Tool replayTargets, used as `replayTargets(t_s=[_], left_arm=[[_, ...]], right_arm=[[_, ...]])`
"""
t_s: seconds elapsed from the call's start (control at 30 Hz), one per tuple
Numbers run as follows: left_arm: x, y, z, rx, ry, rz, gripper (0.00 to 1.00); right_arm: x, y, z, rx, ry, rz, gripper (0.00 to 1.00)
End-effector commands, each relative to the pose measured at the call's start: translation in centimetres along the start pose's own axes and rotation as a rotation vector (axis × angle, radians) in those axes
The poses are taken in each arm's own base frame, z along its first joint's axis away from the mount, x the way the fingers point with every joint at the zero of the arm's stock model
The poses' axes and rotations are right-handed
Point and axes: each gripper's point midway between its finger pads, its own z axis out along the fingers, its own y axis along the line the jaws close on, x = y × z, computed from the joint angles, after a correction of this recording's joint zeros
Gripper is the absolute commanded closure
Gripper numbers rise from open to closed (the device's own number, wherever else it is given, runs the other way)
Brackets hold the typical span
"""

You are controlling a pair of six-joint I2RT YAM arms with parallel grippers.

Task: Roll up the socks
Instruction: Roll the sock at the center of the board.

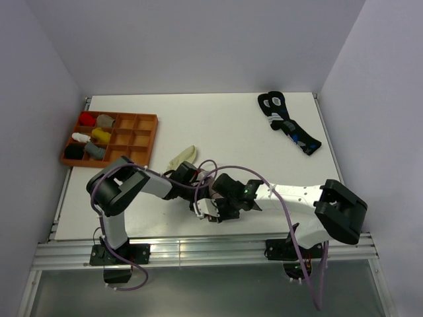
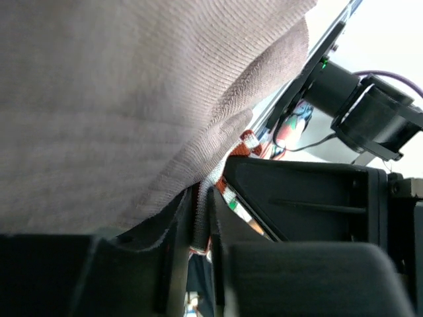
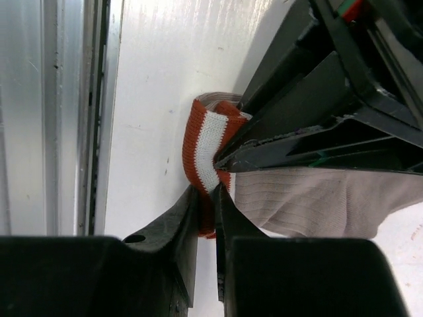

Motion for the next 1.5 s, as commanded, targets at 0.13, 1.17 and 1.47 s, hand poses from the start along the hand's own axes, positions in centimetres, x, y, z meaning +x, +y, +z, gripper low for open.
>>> replayTargets(t_s=[0.13, 1.17, 1.47], left_arm=[[-3.1, -1.3, -1.8, 0.071, -0.279, 0.051, 0.64], [-3.7, -4.3, -5.1, -0.2, -0.843, 0.757, 0.55], [-2.7, -3.4, -2.1, -0.246, -0.779, 0.85, 0.55]], right_arm=[[0.9, 1.7, -0.8, -0.194, 0.017, 0.095, 0.9], [0.9, -2.6, -1.7, -0.726, 0.013, 0.58, 0.91], [0.6, -3.4, -1.9, -0.75, 0.0, 0.614, 0.91]])
